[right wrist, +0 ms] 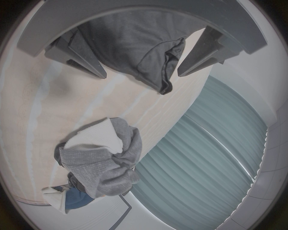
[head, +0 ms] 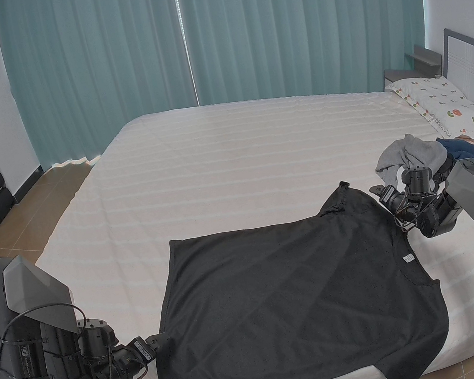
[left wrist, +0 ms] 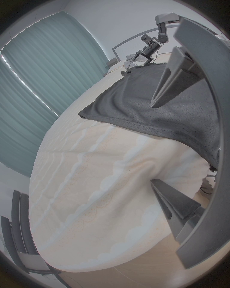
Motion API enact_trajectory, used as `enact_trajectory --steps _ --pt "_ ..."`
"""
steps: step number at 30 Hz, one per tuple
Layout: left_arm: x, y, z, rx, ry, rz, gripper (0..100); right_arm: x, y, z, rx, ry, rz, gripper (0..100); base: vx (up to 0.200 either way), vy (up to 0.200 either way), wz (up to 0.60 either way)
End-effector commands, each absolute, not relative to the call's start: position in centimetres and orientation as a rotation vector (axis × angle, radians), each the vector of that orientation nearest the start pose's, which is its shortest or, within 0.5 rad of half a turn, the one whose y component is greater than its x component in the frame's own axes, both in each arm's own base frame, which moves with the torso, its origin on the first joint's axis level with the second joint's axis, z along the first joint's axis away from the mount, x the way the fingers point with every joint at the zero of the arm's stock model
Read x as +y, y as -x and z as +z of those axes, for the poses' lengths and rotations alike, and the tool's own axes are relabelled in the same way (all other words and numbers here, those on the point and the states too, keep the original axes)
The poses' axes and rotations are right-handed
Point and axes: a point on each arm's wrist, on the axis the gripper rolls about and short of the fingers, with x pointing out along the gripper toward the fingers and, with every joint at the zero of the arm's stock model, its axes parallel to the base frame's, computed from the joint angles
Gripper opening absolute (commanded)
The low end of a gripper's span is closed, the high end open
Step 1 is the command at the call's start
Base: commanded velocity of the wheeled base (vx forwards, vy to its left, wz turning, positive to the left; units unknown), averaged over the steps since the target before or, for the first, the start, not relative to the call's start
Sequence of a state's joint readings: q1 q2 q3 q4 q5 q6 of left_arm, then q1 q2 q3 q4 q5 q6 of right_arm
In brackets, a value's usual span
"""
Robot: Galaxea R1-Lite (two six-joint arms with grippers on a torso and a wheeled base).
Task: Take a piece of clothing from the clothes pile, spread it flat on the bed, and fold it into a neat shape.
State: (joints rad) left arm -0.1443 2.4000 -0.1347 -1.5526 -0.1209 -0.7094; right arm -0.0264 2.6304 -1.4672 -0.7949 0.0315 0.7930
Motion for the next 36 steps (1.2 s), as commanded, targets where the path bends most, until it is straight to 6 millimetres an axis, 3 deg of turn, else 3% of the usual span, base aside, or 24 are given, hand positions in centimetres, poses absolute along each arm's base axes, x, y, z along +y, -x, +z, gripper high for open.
enact_trajectory --steps 1,7,10,16,17,20,27,36 --pt "-3.8 -24.3 -4.6 0.757 0.669 0.004 100 -0.8 -49.6 -0.1 0.319 -0.793 -0.115 100 0.0 0.0 0.0" --pt "-3.8 -24.4 -4.5 0.754 0.669 0.002 100 1.9 -49.2 1.5 0.338 -0.776 -0.064 100 0.0 0.0 0.0" --pt "-3.8 -24.4 -4.5 0.754 0.669 0.002 100 4.4 -49.1 2.1 0.394 -0.758 -0.029 100 0.0 0.0 0.0" --pt "-3.8 -24.4 -4.5 0.754 0.669 0.002 100 9.6 -49.7 2.3 0.467 -0.734 0.051 100 0.0 0.0 0.0" --pt "-3.8 -24.4 -4.5 0.754 0.669 0.002 100 9.6 -49.7 2.3 0.467 -0.734 0.051 100 0.0 0.0 0.0" --pt "-3.8 -24.4 -4.5 0.753 0.669 0.004 100 11.6 -50.8 1.0 0.527 -0.716 0.06 100 0.0 0.0 0.0" --pt "-3.8 -24.4 -4.6 0.755 0.668 0.004 100 11.6 -52.4 -1.7 0.558 -0.712 0.028 100 0.0 0.0 0.0" --pt "-3.8 -24.4 -4.6 0.755 0.668 0.004 100 10.0 -53.7 -2.5 0.542 -0.712 -0.037 100 0.0 0.0 0.0"
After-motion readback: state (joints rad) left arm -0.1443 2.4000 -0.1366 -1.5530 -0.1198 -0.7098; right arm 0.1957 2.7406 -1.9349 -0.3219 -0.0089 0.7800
